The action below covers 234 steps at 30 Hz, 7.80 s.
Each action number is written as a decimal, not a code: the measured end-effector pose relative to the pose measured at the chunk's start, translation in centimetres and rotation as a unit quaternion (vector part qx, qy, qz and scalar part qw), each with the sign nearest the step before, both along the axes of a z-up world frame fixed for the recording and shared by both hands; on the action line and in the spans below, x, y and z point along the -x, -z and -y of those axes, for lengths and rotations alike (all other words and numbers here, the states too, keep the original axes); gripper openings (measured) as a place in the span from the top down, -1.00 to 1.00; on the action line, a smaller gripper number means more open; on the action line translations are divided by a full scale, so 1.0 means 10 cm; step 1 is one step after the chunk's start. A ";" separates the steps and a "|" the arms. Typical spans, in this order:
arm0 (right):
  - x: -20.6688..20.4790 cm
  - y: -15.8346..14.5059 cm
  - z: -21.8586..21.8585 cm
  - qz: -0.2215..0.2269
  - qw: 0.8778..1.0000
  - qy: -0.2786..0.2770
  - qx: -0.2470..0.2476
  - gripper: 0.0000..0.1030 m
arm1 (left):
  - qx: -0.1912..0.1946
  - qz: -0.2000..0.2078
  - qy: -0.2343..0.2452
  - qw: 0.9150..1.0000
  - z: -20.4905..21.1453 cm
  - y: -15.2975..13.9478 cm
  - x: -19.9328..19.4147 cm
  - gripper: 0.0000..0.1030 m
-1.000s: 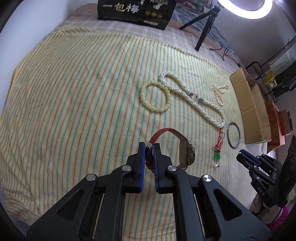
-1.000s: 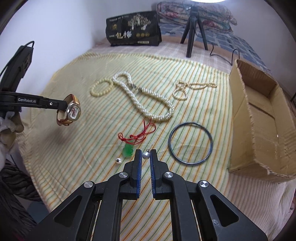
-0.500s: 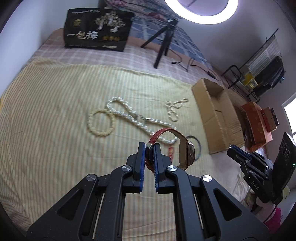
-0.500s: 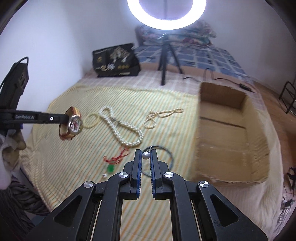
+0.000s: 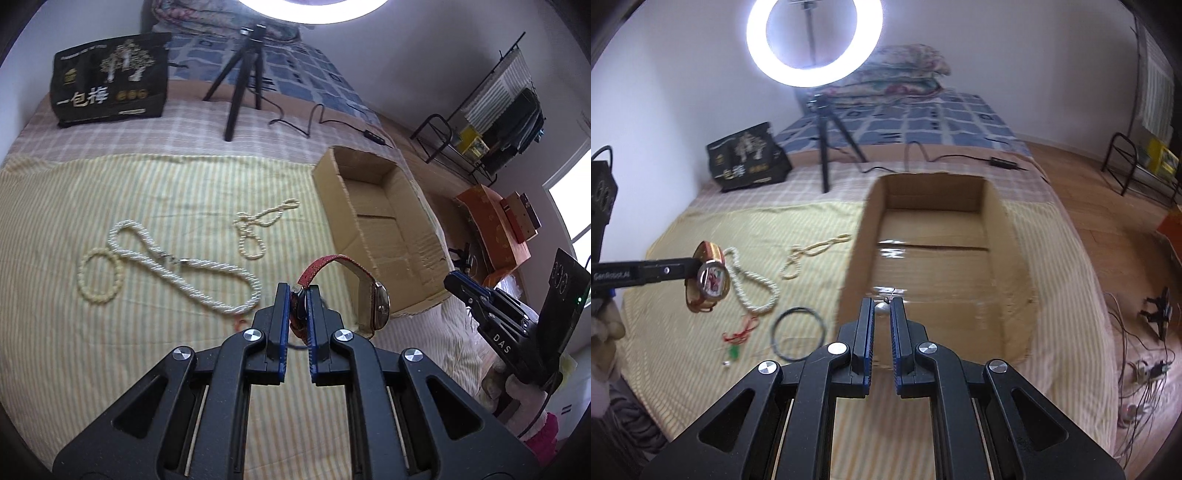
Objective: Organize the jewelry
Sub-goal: 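Carry the watch with the left gripper into the cardboard box, then open the left gripper to drop the watch and withdraw, then grasp the cream bead bracelet with the left gripper while the right grasps the jade pendant, then carry the bracelet and jade pendant with both grippers over the box, then open both grippers to drop the bracelet and pendant into the box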
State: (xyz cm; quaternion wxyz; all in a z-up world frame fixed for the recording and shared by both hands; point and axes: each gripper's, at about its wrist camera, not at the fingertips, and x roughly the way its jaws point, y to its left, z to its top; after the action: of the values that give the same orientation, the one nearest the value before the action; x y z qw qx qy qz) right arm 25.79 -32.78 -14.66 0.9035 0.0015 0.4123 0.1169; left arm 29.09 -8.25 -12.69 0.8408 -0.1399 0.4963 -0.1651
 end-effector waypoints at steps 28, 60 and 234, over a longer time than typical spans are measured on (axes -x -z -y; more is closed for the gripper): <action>-0.47 0.15 0.62 -0.022 0.997 0.075 -0.023 0.68 | -0.011 0.014 0.077 0.997 1.28 0.20 -0.21 0.64; -0.07 -0.37 -0.09 0.051 0.999 0.016 -0.012 -0.07 | -0.087 0.084 0.009 0.993 -0.12 -0.23 0.15 -0.05; -1.35 0.23 0.36 -0.034 0.996 0.058 -0.056 0.34 | 0.012 0.009 0.074 0.997 1.14 0.07 -0.57 0.89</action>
State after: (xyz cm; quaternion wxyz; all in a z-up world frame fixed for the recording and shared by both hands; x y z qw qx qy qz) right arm 39.32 -36.41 -16.97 0.8929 0.0795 0.4346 0.0871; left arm 34.78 -19.60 -13.43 0.8288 -0.1109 0.4959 -0.2341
